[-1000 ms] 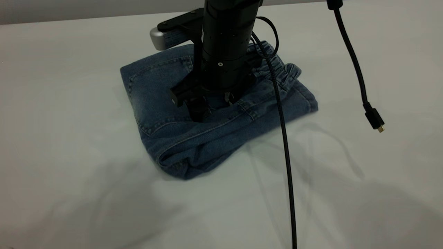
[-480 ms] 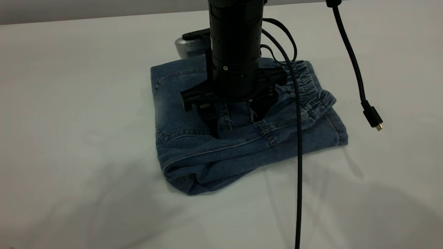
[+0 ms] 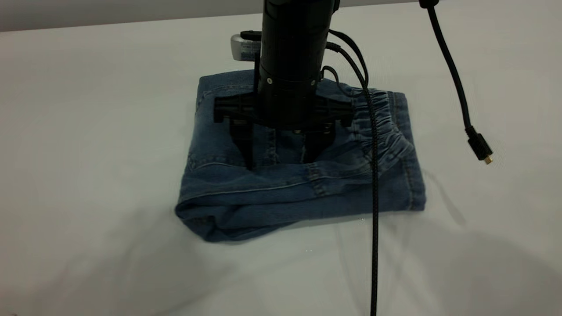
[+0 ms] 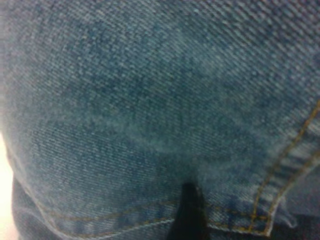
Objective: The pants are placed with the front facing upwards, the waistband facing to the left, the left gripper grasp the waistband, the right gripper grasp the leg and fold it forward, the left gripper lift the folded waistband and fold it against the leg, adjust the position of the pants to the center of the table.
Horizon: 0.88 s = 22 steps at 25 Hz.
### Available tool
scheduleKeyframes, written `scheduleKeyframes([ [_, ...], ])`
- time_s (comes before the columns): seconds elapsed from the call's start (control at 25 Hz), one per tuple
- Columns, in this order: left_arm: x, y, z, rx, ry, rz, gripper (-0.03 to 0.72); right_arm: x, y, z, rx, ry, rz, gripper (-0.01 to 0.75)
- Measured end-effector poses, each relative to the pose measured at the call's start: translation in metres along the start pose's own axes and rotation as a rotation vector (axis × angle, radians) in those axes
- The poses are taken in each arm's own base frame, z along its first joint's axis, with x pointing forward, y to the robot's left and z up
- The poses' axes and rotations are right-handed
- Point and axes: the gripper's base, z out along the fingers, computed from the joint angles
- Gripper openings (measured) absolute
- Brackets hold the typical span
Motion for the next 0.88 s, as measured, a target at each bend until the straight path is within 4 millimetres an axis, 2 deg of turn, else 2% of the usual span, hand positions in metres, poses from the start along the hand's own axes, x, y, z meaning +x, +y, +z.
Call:
scheduleKeyframes([
  [0.12,0.0,0.0,0.0,0.0,0.0,0.0,0.446,-0.003,0.002,0.0,-0.044,-0.018,0.051,0.521],
  [0.24,0.0,0.0,0.0,0.001,0.002,0.0,0.446,-0.004,0.002,-0.002,-0.039,-0.02,0.028,0.521],
  [0.32,0.0,0.0,0.0,0.003,0.004,0.0,0.446,-0.003,0.001,-0.008,-0.014,-0.02,-0.026,0.518],
  [0.4,0.0,0.0,0.0,0.003,0.005,0.0,0.446,-0.004,0.003,-0.023,0.001,-0.018,-0.088,0.512],
  [0.68,0.001,-0.001,-0.003,-0.005,0.003,0.006,0.446,-0.015,0.025,-0.128,-0.049,-0.196,-0.341,0.496],
  [0.88,0.003,-0.009,-0.016,-0.033,-0.01,0.027,0.446,-0.006,0.03,-0.206,-0.044,-0.254,-0.535,0.497],
])
